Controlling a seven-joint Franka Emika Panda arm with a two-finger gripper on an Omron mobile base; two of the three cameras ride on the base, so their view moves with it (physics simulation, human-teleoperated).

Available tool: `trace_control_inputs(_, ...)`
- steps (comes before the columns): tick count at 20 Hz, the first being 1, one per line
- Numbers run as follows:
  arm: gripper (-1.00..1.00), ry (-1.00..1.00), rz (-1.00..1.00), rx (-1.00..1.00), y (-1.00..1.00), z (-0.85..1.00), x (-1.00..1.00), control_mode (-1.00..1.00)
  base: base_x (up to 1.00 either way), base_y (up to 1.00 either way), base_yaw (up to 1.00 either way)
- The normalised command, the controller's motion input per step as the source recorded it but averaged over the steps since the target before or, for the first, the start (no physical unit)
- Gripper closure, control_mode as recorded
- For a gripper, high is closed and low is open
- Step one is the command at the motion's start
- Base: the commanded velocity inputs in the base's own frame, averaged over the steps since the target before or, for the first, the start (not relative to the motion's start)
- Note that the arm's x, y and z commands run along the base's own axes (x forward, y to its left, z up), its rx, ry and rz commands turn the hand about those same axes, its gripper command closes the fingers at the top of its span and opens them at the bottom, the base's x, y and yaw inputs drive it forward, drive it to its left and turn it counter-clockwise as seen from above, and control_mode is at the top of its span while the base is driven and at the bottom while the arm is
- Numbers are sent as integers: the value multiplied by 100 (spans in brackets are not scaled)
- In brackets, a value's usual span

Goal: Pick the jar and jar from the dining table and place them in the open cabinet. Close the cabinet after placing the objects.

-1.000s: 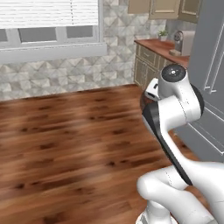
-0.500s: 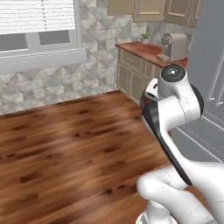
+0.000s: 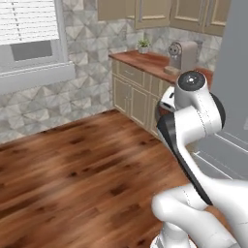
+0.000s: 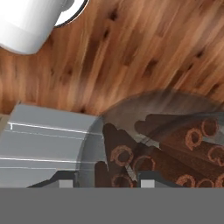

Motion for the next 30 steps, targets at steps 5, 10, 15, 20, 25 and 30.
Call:
trace_control_inputs(5, 100, 0, 0, 0, 0, 0, 0, 100, 100, 0, -31)
trace_control_inputs(10, 100, 0, 0, 0, 0, 0, 0, 100, 100, 0, -32)
trace_control_inputs(15, 100, 0, 0, 0, 0, 0, 0, 100, 100, 5, -30)
trace_control_inputs(20, 100, 0, 0, 0, 0, 0, 0, 100, 89, 36, -27)
trace_control_inputs(25, 100, 0, 0, 0, 0, 0, 0, 100, 79, 47, -22)
trace_control_inputs(30, 100, 0, 0, 0, 0, 0, 0, 100, 80, 43, -21)
